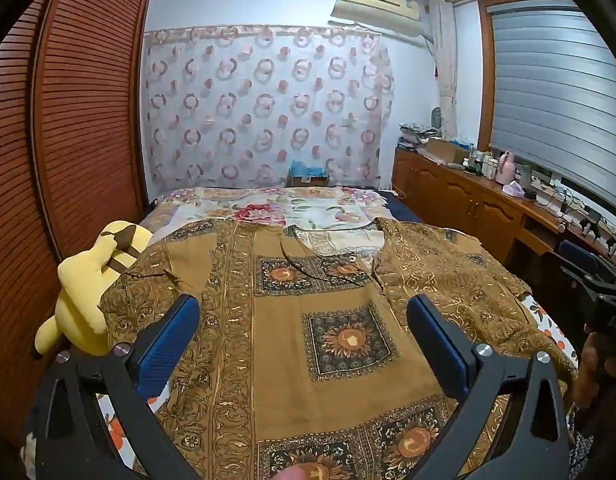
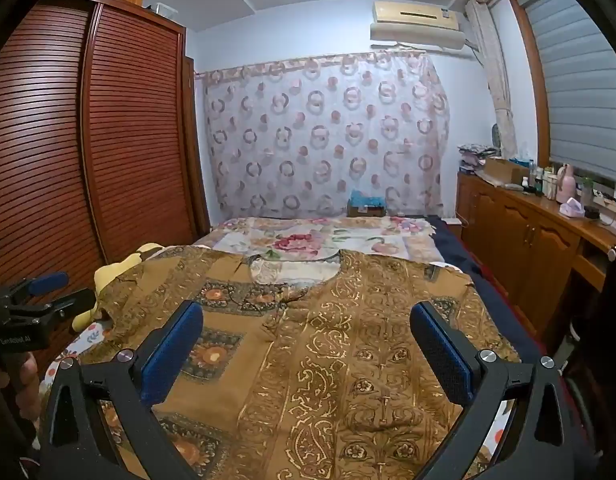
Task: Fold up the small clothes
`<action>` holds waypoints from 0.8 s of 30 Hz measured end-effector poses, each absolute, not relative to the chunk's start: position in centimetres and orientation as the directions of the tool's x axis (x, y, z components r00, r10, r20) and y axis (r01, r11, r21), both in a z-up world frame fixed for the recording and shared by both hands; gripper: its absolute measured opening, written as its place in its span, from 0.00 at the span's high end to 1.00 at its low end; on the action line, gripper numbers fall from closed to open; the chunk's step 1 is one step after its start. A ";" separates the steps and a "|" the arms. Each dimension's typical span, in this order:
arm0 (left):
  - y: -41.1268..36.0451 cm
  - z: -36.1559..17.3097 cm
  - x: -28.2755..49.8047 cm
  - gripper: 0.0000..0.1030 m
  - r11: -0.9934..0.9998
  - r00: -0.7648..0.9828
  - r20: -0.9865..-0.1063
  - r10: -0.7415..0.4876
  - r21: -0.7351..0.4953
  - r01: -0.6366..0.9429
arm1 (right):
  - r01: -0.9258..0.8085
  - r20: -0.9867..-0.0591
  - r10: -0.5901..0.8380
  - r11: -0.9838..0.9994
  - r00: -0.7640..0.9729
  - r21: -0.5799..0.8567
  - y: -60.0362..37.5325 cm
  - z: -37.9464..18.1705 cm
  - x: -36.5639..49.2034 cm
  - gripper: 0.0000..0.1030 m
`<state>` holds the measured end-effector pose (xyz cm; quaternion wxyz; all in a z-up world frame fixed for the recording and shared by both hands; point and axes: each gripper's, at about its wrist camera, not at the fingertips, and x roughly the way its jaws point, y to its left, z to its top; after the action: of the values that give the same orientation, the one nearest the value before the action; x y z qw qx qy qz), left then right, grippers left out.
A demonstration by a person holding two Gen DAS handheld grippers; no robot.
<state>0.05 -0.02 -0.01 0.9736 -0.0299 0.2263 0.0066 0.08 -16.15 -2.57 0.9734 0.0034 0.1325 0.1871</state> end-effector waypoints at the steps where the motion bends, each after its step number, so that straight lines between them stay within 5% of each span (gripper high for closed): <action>1: 0.0 0.0 0.1 0.00 0.998 0.896 -0.443 -0.002 -0.054 -0.025 | -0.362 -0.259 0.363 0.930 0.895 0.053 -16.1 -2.6 0.1 0.00; 24: 0.5 0.6 -0.4 0.00 0.998 0.906 -0.423 0.012 -0.053 -0.038 | -0.367 -0.273 0.361 0.930 0.892 0.032 -15.6 -2.6 0.2 0.00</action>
<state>-0.43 0.47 0.61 0.9757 -0.0299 0.2166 0.0130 0.21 -15.62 -2.64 0.9725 -0.0102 0.1381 0.1870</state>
